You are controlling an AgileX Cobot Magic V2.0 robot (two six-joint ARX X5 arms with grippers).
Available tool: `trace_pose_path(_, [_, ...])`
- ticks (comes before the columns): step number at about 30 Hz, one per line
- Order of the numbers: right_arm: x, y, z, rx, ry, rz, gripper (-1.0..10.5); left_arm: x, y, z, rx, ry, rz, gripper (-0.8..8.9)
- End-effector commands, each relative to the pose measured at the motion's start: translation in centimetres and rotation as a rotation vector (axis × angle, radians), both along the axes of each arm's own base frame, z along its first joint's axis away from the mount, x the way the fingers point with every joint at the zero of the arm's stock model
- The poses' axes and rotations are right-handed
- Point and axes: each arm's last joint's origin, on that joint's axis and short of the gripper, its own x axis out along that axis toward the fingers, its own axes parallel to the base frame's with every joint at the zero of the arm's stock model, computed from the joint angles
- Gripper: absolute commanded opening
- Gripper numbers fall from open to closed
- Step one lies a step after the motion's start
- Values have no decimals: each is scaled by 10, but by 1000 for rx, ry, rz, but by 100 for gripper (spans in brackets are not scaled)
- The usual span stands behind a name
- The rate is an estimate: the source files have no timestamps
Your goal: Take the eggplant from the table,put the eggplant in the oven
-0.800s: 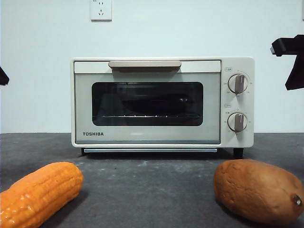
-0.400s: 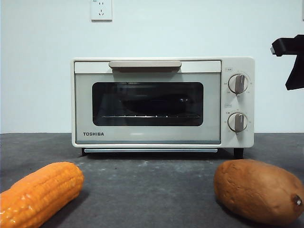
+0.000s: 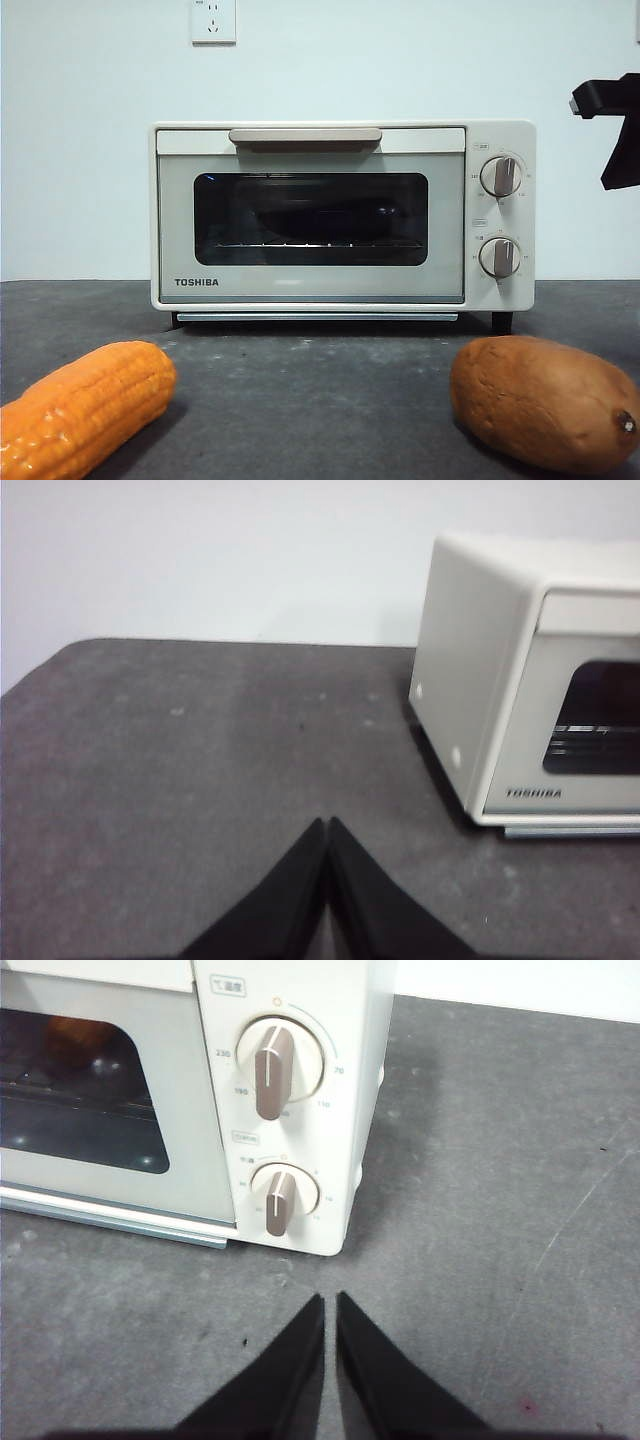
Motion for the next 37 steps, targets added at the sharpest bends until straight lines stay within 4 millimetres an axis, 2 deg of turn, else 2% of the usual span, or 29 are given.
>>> trace_pose_path(1, [1, 1, 3, 8, -13, 2, 5, 2, 0, -9, 13, 21, 5, 6])
trace_pose_path(11, [1, 1, 3, 8, -13, 2, 5, 8, 0, -39, 12, 110, 4, 6])
trace_pose_path(30, [1, 1, 3, 8, -12, 3, 5, 8, 0, -40, 12, 109, 4, 6])
trace_pose_path(34, [-5, -2, 11, 34, -60, 0, 5, 8, 0, -40, 12, 109, 4, 6])
trace_pose_path(37, [-16, -9, 24, 59, -150, 2, 5, 8, 0, -40, 12, 109, 4, 6])
